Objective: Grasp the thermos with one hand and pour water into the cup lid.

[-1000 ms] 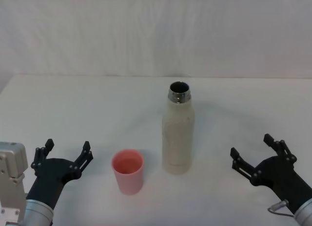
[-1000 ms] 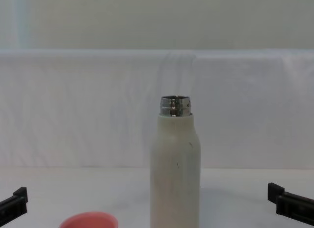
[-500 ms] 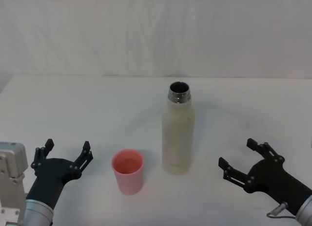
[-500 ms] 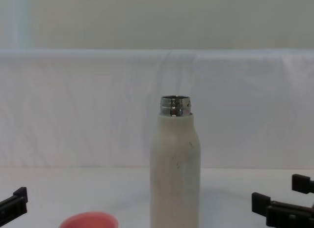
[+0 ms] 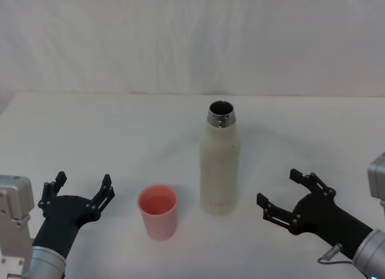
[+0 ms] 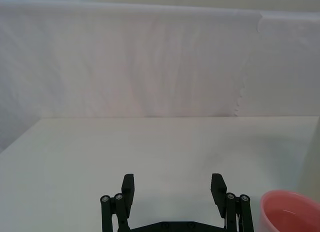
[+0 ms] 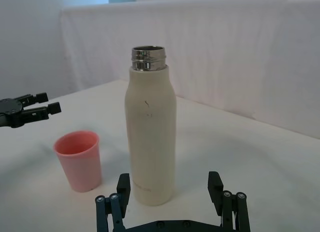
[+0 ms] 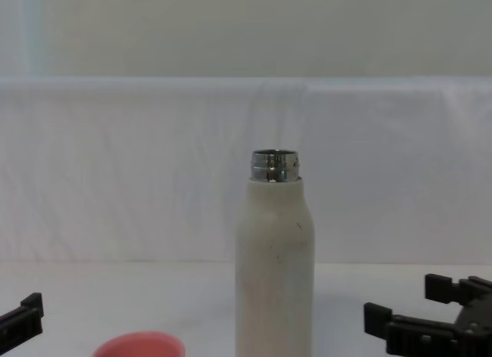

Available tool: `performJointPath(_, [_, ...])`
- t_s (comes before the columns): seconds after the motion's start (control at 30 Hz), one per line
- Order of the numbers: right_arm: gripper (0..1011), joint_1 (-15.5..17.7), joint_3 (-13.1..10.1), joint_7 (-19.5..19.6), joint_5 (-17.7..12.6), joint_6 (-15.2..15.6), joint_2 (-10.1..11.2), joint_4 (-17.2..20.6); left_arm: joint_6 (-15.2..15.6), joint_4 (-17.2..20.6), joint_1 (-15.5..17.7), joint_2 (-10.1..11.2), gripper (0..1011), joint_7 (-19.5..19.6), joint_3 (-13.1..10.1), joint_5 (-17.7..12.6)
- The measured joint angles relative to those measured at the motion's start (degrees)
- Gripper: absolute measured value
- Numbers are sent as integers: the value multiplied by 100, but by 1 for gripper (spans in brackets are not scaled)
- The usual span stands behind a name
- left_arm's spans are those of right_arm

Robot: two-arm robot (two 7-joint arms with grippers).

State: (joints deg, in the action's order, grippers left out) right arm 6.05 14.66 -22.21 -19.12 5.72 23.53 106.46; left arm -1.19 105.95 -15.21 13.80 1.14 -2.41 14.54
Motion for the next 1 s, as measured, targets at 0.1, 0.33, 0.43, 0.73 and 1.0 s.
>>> performJointPath(0.1, [1000, -85, 70, -2, -23, 12, 22, -51, 0, 0, 0, 0, 1001, 0, 0, 0])
performJointPath(0.33, [1000, -303, 248, -3, -64, 40, 62, -203, 0, 0, 0, 0, 1001, 0, 0, 0])
performJointPath(0.43, [1000, -398, 328, 0, -70, 57, 69, -273, 0, 0, 0, 0, 1001, 0, 0, 0])
performJointPath(0.73, [1000, -684, 530, 5, -142, 125, 35, -494, 0, 0, 0, 0, 1001, 0, 0, 0])
performJointPath(1.0, [1000, -987, 684, -32, -269, 186, -42, -728, 0, 0, 0, 0, 1001, 0, 0, 0])
